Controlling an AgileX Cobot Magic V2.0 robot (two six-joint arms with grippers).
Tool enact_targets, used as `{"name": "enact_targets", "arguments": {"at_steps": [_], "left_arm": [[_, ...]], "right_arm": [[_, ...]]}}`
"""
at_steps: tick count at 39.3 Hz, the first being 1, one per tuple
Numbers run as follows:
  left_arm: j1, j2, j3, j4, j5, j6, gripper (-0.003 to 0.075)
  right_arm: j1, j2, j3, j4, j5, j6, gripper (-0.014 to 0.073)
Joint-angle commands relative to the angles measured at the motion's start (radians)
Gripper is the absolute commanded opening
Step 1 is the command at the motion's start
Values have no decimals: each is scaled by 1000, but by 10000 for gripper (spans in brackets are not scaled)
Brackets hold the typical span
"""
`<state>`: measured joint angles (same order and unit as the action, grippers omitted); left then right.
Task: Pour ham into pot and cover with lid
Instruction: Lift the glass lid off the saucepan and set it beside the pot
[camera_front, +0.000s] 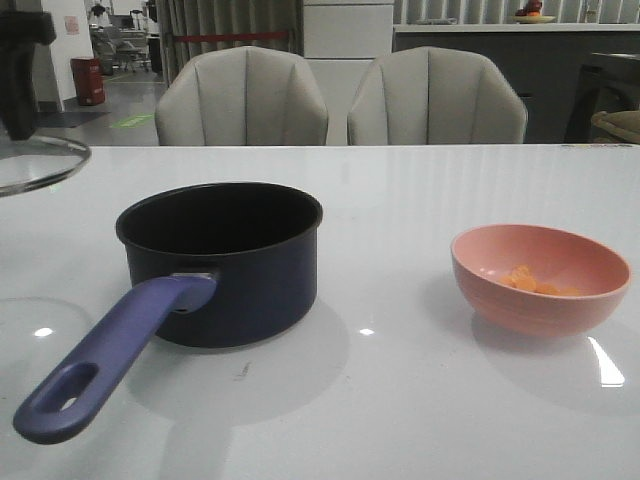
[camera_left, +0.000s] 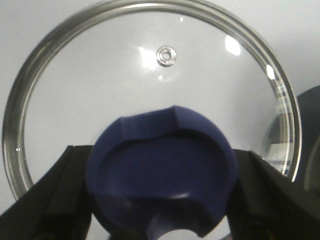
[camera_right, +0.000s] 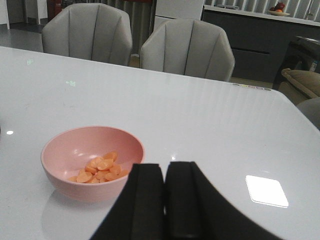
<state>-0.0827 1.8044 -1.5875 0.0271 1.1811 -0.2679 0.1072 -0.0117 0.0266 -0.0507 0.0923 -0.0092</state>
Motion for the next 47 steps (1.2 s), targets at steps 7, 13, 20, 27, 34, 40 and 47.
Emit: {"name": "enact_targets", "arguments": {"at_steps": [7,13,20,27,34,40,47], "left_arm": [[102,-59,153,-129,-213,99,112],[137,-54,250,-129,-330,123,114],[146,-32,290,-129,-371,163,139],[146,0,290,-132,-346,178,242],[146,2,290,-132,-326,178,522],[144,2,290,-132,-303,178,571],[144,-4,290,-132,-288,180,571]], "right_arm": [[0,-19,-5,-13,-74,-3,145],[0,-19,-5,-13,-74,-3,145],[0,-19,-5,-13,-74,-3,145],[0,-19,-5,-13,-74,-3,145],[0,-19,-5,-13,-74,-3,145],[0,-19,-5,-13,-74,-3,145],[0,-19,-5,-13,-74,-3,145]]}}
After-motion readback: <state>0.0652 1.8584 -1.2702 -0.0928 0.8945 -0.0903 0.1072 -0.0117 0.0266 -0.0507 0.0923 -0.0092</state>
